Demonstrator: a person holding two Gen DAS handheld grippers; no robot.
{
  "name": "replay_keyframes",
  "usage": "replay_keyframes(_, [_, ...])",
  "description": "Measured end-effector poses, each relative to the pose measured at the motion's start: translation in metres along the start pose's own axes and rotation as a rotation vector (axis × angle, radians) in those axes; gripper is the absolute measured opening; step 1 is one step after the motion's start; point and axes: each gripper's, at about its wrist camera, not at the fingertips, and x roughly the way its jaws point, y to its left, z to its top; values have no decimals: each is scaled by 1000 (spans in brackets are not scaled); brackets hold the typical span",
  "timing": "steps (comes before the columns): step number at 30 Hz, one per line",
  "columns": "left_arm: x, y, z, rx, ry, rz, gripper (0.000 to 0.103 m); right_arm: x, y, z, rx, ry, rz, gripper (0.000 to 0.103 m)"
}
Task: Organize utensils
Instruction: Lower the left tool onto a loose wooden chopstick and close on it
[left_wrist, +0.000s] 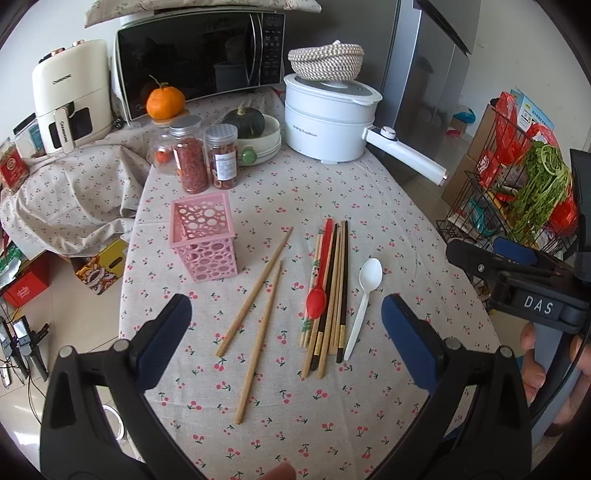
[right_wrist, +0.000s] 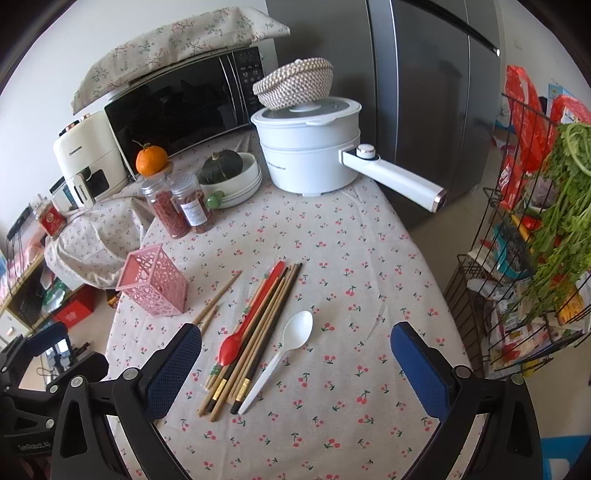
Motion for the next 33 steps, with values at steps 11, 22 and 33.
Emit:
replay_keyframes(11, [124, -19, 31, 103, 379, -5, 43, 60, -46, 9, 140, 184, 71, 96])
replay_keyframes(22, [192, -3, 16, 56, 519, 75, 25, 72, -51, 12, 165, 224, 107, 96])
replay_keyframes(33, [181, 10, 4, 17, 473, 34, 7, 103, -47, 8, 176, 304, 108, 95])
